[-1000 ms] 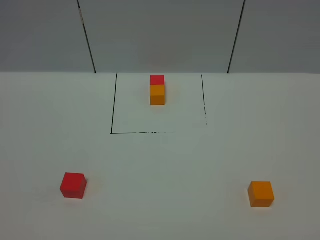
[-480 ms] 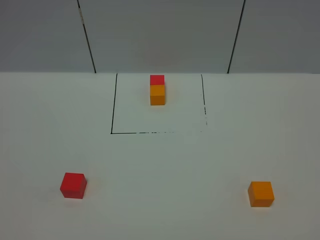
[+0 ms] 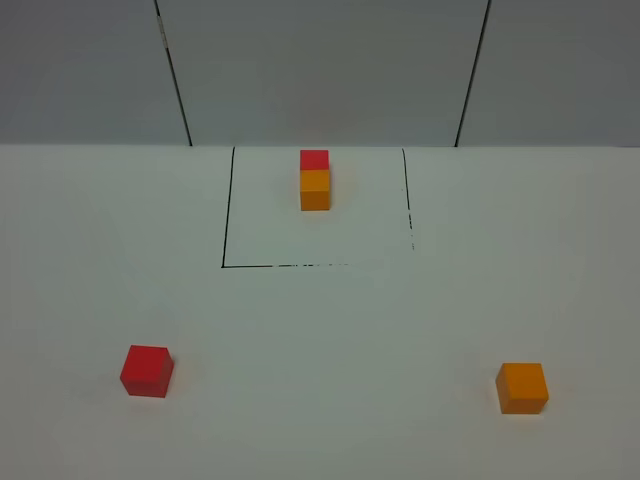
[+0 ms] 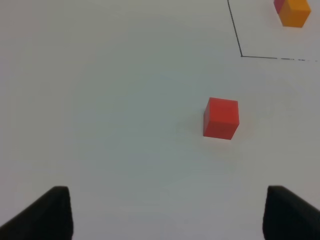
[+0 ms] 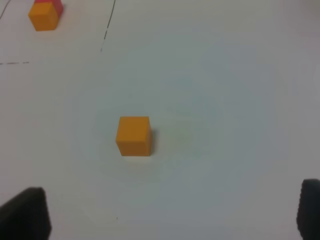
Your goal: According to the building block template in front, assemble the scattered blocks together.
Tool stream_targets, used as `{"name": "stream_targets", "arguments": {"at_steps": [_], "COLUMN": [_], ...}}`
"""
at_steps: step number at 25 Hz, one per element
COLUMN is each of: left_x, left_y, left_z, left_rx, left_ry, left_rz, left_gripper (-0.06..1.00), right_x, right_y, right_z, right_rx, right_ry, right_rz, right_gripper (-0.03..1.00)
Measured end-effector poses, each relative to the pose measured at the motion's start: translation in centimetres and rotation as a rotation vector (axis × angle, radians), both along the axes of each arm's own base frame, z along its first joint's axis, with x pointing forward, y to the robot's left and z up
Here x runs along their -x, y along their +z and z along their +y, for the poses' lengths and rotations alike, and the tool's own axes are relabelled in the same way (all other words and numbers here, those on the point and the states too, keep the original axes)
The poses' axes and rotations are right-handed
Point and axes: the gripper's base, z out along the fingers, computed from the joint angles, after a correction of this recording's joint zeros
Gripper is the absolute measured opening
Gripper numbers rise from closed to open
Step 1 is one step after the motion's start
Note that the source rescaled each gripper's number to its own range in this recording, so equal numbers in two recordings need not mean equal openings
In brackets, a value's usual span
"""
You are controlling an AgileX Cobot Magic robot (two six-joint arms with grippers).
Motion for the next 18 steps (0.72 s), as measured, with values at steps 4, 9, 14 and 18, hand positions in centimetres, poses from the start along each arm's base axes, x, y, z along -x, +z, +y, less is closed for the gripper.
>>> {"name": "stream_targets", "arguments": {"at_steps": [4,9,14,18], "left_x": [0.00,0.00,0.00,-0.02], "left_y": [0.00,0.00,0.00,0.00], "left_z": [0.00,0.00,0.00,0.03], "left_rx": [0.000,0.000,0.000,-0.003], "left_ry": [0.000,0.000,0.000,0.002], "left_rz": [0.000,0.000,0.000,0.001], "left_gripper": [0.63,0.63,0.63,0.63], "right_x": [0.00,0.00,-0.01,-0.01], "right_y": [0.00,0.00,-0.01,-0.02], "right_z": [0.00,-0.01,-0.15,-0.24], "right_rx": [0.000,0.000,-0.007,-0.009], "right_ry": [0.000,-0.001,-0.022,-0.034], "right_rz": [0.000,0.000,0.002,0.003], "right_gripper": [0.97,0.92,0.91,0.90]}}
